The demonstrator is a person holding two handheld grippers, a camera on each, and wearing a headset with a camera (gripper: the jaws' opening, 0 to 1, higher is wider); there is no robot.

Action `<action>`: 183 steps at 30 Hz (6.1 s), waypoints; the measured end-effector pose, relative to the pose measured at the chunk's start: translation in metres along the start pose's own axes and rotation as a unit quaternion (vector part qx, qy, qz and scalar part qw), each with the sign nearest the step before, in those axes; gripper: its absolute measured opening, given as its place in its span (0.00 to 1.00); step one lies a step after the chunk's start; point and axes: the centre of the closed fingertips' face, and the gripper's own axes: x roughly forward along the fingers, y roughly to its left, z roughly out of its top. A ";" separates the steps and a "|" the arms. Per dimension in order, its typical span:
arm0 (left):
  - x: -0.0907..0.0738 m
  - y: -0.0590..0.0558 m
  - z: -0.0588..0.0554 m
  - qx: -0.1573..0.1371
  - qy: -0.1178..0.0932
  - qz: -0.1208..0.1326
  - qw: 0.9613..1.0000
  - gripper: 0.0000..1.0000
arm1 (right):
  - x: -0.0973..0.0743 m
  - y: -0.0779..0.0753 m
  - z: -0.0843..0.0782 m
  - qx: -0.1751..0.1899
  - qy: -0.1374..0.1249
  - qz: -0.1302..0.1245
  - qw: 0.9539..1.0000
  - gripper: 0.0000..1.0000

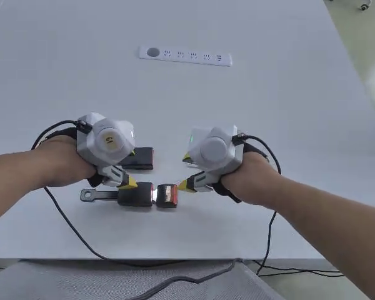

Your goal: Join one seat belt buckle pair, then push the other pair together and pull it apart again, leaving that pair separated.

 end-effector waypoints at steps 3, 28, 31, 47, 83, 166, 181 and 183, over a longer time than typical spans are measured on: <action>0.002 0.009 0.000 -0.002 0.000 0.004 1.000 0.44 | -0.001 -0.009 -0.010 0.000 0.005 -0.005 1.000 0.36; 0.023 0.029 -0.016 0.051 0.038 -0.020 0.998 0.41 | -0.004 -0.056 -0.072 -0.009 0.055 -0.006 0.998 0.37; 0.024 0.029 -0.016 0.052 0.038 -0.024 0.998 0.39 | 0.000 -0.053 -0.072 -0.017 0.058 0.004 0.998 0.36; 0.033 0.029 -0.020 0.070 0.050 -0.038 0.996 0.33 | 0.006 -0.043 -0.079 -0.058 0.088 0.050 0.993 0.33; 0.035 0.029 -0.020 0.076 0.059 -0.037 0.995 0.33 | 0.037 -0.037 -0.043 -0.106 0.083 0.052 0.990 0.33; 0.036 0.026 -0.020 0.079 0.059 -0.040 0.994 0.30 | 0.066 -0.030 0.010 -0.097 0.063 0.047 0.992 0.29; 0.036 0.026 -0.020 0.078 0.056 -0.039 0.995 0.31 | 0.067 -0.030 0.008 -0.095 0.065 0.050 0.992 0.30; 0.036 0.026 -0.020 0.080 0.057 -0.040 0.994 0.31 | 0.067 -0.030 0.007 -0.090 0.065 0.049 0.993 0.30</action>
